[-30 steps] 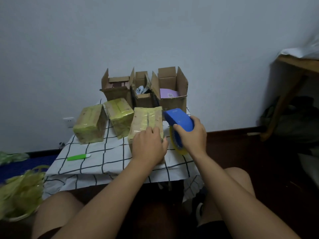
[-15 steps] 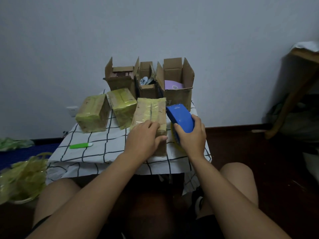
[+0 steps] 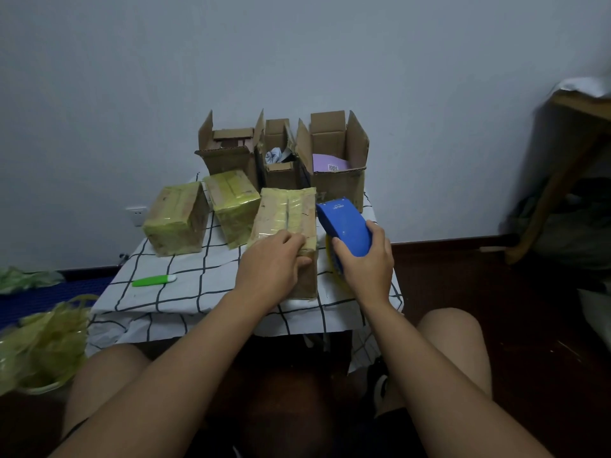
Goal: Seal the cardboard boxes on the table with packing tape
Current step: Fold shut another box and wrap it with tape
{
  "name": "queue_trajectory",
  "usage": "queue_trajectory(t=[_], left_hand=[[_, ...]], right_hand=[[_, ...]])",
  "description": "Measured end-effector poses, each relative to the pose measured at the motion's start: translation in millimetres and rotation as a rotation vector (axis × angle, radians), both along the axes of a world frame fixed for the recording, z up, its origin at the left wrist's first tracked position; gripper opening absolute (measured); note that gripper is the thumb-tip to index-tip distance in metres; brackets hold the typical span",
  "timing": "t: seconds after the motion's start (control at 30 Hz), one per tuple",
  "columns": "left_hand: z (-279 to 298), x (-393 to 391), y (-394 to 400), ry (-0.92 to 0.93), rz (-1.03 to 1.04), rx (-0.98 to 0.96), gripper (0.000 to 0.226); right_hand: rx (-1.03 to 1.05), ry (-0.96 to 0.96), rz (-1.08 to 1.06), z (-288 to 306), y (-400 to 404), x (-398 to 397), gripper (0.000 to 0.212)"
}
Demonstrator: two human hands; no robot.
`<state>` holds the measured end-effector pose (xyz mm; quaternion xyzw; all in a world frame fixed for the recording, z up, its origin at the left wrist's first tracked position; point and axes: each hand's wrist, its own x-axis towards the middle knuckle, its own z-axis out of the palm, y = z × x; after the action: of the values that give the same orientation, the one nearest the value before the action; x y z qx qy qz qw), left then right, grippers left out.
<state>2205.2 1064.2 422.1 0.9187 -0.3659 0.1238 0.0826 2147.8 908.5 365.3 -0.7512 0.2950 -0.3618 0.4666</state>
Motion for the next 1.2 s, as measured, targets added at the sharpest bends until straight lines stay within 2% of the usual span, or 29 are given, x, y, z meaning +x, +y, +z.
queue_trajectory(t=[0.2, 0.27, 0.37, 0.43, 0.57, 1.03, 1.2], left_hand=[[1.5, -4.1, 3.9, 0.046, -0.054, -0.043, 0.039], [7.3, -3.4, 11.5, 0.120, -0.090, -0.039, 0.044], [22.2, 2.5, 13.2, 0.309, -0.078, -0.046, 0.037], [28.0, 11.5, 10.8, 0.353, -0.064, -0.037, 0.039], [28.7, 24.9, 11.1, 0.354, -0.057, -0.051, 0.033], [15.1, 26.3, 7.4, 0.259, -0.003, -0.086, 0.050], [7.2, 21.6, 5.8, 0.106, -0.027, -0.084, 0.046]], right_hand=[[-0.009, -0.009, 0.007, -2.4, -0.5, -2.0, 0.065], [-0.015, -0.011, 0.011, -2.6, -0.4, -2.4, 0.064], [-0.015, -0.012, 0.011, -2.6, -0.6, -2.8, 0.064], [-0.013, -0.008, 0.017, -2.7, -0.7, -2.8, 0.064], [-0.012, -0.027, 0.014, -3.8, -0.8, -2.4, 0.064], [-0.030, -0.037, 0.016, -8.9, -2.5, -2.9, 0.065], [-0.022, -0.028, 0.018, -8.6, -2.8, -3.5, 0.065]])
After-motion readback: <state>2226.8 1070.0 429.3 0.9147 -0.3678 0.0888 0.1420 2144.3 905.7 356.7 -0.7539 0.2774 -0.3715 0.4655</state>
